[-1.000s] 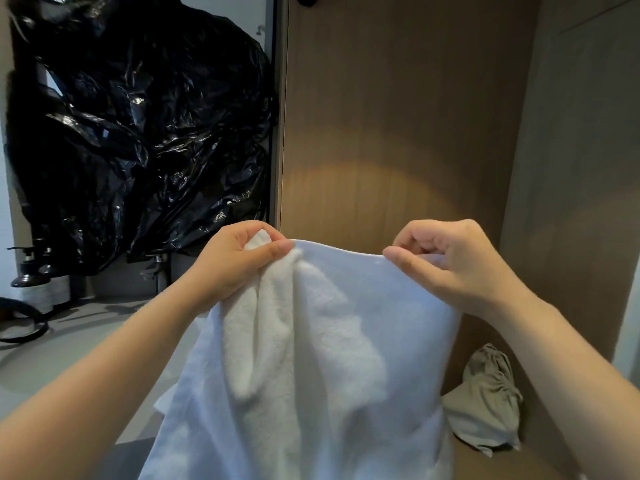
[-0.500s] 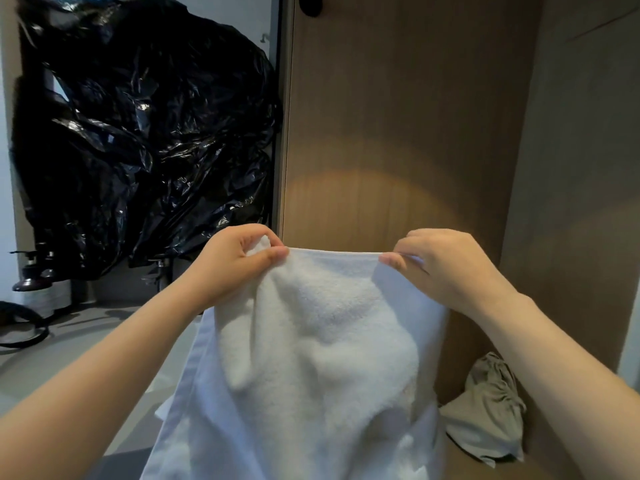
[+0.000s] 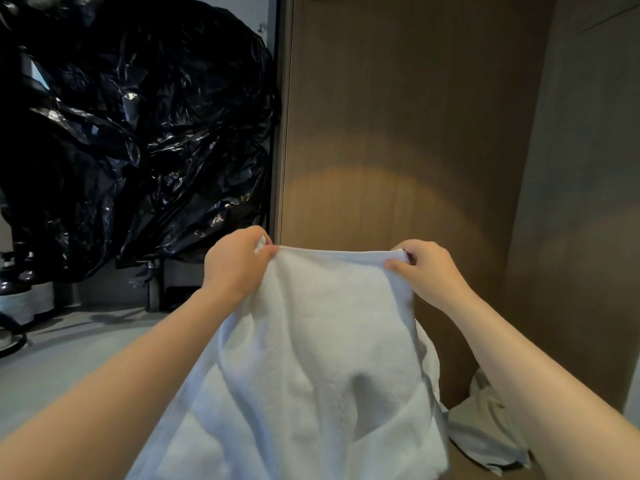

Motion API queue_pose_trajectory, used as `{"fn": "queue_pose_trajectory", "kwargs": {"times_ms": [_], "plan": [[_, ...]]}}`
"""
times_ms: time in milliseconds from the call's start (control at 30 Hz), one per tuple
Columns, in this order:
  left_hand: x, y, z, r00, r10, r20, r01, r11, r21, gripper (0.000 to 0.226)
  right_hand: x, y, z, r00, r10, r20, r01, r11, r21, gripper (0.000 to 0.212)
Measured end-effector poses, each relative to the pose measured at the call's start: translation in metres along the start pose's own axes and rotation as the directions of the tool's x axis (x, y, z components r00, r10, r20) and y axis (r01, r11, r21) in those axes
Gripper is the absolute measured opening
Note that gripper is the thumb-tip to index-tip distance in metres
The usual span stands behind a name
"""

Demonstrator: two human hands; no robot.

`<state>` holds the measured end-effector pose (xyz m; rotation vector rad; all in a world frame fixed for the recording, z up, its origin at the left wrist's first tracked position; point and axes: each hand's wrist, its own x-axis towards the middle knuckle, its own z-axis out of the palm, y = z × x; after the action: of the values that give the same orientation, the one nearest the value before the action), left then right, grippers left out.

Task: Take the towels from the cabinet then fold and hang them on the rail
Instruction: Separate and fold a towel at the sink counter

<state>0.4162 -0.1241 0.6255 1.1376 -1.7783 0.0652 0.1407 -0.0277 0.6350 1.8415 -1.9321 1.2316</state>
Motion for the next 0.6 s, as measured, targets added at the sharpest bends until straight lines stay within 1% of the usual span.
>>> {"fn": "queue_pose_trajectory", "kwargs": {"times_ms": [67,100,133,167,200,233,267,300,333,400,433,500,567,600], "plan": [[-0.003,-0.002,0.008,0.998,-0.002,0.069,-0.005,0.995,0.100,0.017,0.000,0.009,0.014,0.996,0.088,-0.027,-0.083,0.984,0.155,0.038],[-0.005,0.001,0.010,0.997,0.017,0.081,-0.028,0.991,0.132,0.024,0.001,0.011,0.020,0.992,0.118,-0.046,-0.107,0.973,0.204,0.042],[-0.008,0.006,0.010,0.996,0.061,0.064,-0.069,0.988,0.137,0.031,0.002,0.011,0.025,0.989,0.139,-0.060,-0.121,0.966,0.230,0.044],[-0.013,0.013,0.009,0.991,0.134,0.025,-0.136,0.985,0.108,0.035,0.004,0.011,0.030,0.987,0.148,-0.066,-0.128,0.961,0.245,0.043],[-0.020,0.020,0.007,0.972,0.234,-0.017,-0.233,0.971,0.056,0.036,0.007,0.010,0.035,0.987,0.144,-0.066,-0.124,0.960,0.250,0.041],[-0.027,0.028,0.006,0.939,0.342,-0.029,-0.342,0.940,0.013,0.036,0.010,0.008,0.038,0.988,0.143,-0.064,-0.122,0.960,0.251,0.037],[-0.035,0.034,0.006,0.903,0.430,0.005,-0.430,0.903,-0.018,0.035,0.012,0.006,0.041,0.988,0.139,-0.065,-0.118,0.959,0.256,0.032],[-0.041,0.039,0.008,0.877,0.475,0.076,-0.473,0.880,-0.052,0.034,0.013,0.003,0.042,0.989,0.132,-0.065,-0.111,0.958,0.265,0.025],[-0.046,0.041,0.011,0.868,0.469,0.165,-0.461,0.883,-0.084,0.035,0.014,0.000,0.043,0.991,0.119,-0.066,-0.097,0.957,0.273,0.018],[-0.052,0.041,0.022,0.869,0.381,0.317,-0.365,0.925,-0.111,0.040,0.013,-0.003,0.042,0.992,0.110,-0.054,-0.090,0.952,0.294,0.007],[-0.053,0.039,0.028,0.864,0.334,0.376,-0.326,0.941,-0.087,0.043,0.010,-0.004,0.041,0.993,0.116,-0.034,-0.099,0.943,0.319,0.012],[-0.058,0.036,0.039,0.843,0.262,0.470,-0.299,0.954,0.003,0.047,-0.001,-0.001,0.037,0.988,0.148,0.037,-0.151,0.913,0.379,0.026],[-0.064,0.032,0.049,0.822,0.210,0.529,-0.303,0.948,0.094,0.046,-0.022,0.006,0.028,0.979,0.180,0.097,-0.203,0.912,0.358,0.037],[-0.067,0.030,0.053,0.821,0.191,0.538,-0.300,0.946,0.121,0.044,-0.036,0.012,0.023,0.977,0.188,0.103,-0.212,0.920,0.331,0.038]]}}
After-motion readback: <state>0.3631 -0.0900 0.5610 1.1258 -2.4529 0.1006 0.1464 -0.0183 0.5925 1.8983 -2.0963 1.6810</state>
